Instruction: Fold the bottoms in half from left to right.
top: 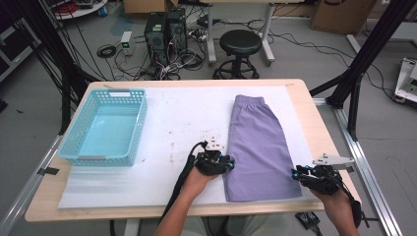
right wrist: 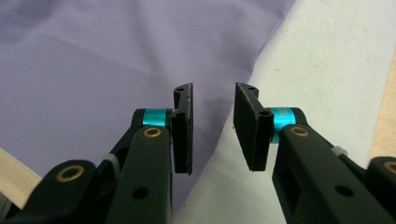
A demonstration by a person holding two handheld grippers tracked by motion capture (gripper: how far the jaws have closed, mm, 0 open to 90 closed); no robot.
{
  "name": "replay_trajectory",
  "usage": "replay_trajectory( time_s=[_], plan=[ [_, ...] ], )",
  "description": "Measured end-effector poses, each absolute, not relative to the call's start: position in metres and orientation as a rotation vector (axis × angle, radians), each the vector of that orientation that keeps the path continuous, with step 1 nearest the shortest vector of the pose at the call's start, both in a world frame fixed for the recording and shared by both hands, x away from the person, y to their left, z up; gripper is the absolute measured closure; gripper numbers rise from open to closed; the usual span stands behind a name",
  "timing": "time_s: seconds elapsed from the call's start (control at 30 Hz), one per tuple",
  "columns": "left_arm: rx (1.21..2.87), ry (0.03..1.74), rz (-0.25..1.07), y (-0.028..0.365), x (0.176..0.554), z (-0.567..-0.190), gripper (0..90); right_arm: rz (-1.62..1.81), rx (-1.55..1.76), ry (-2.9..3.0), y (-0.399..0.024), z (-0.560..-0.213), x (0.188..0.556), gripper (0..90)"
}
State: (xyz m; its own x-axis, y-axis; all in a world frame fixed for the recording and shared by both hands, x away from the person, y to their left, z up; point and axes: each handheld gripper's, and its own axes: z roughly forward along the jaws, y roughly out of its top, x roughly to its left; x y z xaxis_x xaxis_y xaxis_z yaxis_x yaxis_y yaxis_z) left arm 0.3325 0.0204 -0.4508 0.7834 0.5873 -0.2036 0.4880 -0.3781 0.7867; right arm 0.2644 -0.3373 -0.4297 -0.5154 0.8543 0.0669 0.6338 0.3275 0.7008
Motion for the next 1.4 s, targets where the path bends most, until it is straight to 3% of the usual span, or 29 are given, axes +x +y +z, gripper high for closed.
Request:
replay_trajectory(
  time_s=[0.1,0.13,0.2,0.37,0.5,0.7,1.13,1.23,1.4],
  plan=[
    [2.026,0.783,0.137,0.02,0.33,-0.449,81.1,0.993,1.334,2.279,-0.338,-0.429,0.264,69.3],
    [2.011,0.787,0.135,0.021,0.33,-0.448,80.2,0.993,1.336,2.279,-0.338,-0.429,0.264,69.3],
    [1.961,0.817,0.122,0.024,0.331,-0.445,68.9,0.996,1.335,2.279,-0.338,-0.429,0.264,69.3],
    [1.933,0.853,0.083,0.031,0.335,-0.445,60.7,0.994,1.33,2.277,-0.337,-0.428,0.264,69.4],
    [1.946,0.847,0.093,0.035,0.334,-0.445,61.0,0.999,1.332,2.27,-0.337,-0.428,0.264,69.4],
    [1.987,0.805,0.109,0.036,0.331,-0.448,76.9,1.003,1.333,2.269,-0.337,-0.427,0.264,68.9],
    [2.07,0.828,0.168,0.022,0.335,-0.451,75.6,1.021,1.323,2.267,-0.336,-0.425,0.263,68.2],
    [2.076,0.834,0.186,0.021,0.334,-0.451,88.1,1.022,1.323,2.269,-0.336,-0.425,0.264,68.2],
    [2.032,0.853,0.173,0.032,0.333,-0.447,89.1,1.023,1.323,2.266,-0.337,-0.425,0.264,68.2]
  ],
)
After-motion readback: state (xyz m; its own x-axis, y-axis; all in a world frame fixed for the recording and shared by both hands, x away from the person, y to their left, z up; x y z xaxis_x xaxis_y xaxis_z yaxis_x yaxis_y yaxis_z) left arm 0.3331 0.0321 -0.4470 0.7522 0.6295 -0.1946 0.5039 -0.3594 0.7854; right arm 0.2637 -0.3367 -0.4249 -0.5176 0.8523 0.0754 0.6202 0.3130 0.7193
